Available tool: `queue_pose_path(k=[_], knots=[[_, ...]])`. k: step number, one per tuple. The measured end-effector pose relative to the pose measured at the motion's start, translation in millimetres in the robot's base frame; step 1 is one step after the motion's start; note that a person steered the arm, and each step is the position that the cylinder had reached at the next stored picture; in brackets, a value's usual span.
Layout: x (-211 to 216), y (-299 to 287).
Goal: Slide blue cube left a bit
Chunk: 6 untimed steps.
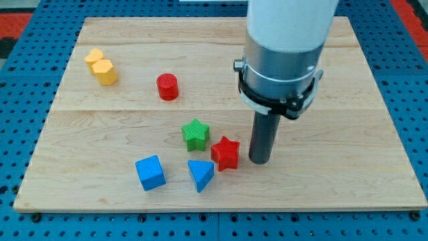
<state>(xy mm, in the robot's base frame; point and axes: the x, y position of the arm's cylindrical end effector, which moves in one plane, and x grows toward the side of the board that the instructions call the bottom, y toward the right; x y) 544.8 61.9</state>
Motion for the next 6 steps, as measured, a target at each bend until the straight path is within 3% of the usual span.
queue_pose_path(k=[2,3,4,5,6], knots=[[-1,-57],[-23,-47],[-79,-47],[-117,-113],[-32,-211]])
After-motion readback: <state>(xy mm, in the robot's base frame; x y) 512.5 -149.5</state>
